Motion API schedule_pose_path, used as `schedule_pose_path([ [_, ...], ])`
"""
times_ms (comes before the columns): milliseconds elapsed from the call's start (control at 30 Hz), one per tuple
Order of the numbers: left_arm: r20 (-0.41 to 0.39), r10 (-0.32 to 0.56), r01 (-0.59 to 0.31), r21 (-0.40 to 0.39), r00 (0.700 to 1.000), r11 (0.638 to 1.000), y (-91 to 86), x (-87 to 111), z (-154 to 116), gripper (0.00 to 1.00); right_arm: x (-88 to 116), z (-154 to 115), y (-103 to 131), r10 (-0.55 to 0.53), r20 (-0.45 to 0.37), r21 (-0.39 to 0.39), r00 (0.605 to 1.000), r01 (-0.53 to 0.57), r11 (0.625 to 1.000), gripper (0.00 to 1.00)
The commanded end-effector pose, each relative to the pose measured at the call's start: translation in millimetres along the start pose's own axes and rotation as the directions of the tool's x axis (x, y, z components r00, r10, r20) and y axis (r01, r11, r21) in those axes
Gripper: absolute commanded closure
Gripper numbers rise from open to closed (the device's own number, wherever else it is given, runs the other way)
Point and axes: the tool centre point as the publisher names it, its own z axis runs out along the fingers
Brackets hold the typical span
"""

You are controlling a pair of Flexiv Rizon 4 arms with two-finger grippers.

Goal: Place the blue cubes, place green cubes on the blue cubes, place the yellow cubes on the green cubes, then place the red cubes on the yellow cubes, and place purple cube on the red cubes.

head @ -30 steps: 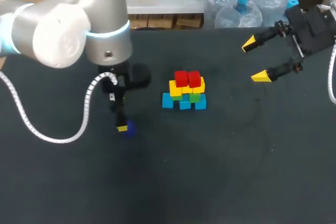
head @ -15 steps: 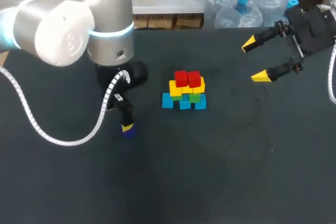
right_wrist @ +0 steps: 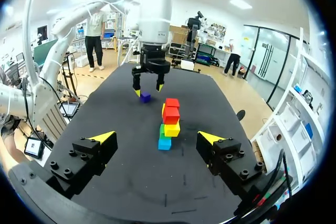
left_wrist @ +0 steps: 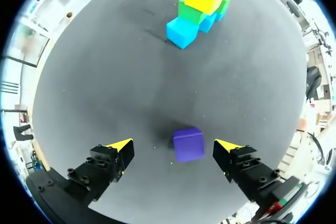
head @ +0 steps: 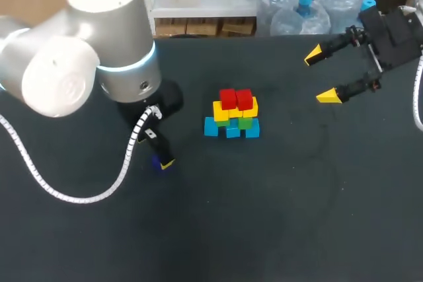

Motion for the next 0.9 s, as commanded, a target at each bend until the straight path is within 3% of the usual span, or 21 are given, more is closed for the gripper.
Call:
schedule_pose_path([
  [33, 0.004, -0.008, 0.008, 0.037, 1.0, 0.999, 4.1, -2.1, 8.4, 0.0, 0.1, 0.6, -0.1, -0.001, 0.001, 0.001, 1.0, 0.001, 1.0, 0.0],
  [500, -0.024, 0.001, 0.0, 0.043, 1.0, 0.999, 5.4, -12.5, 18.0, 0.0, 0.1, 0.6, -0.1, -0.001, 0.001, 0.001, 1.0, 0.001, 1.0, 0.0],
  [900, -0.047, -0.011, 0.014, 0.058, 0.999, 0.998, 6.4, -7.0, 25.1, 0.0, 0.1, 0.6, -0.1, -0.001, 0.001, 0.001, 1.0, 0.001, 1.0, 0.0],
])
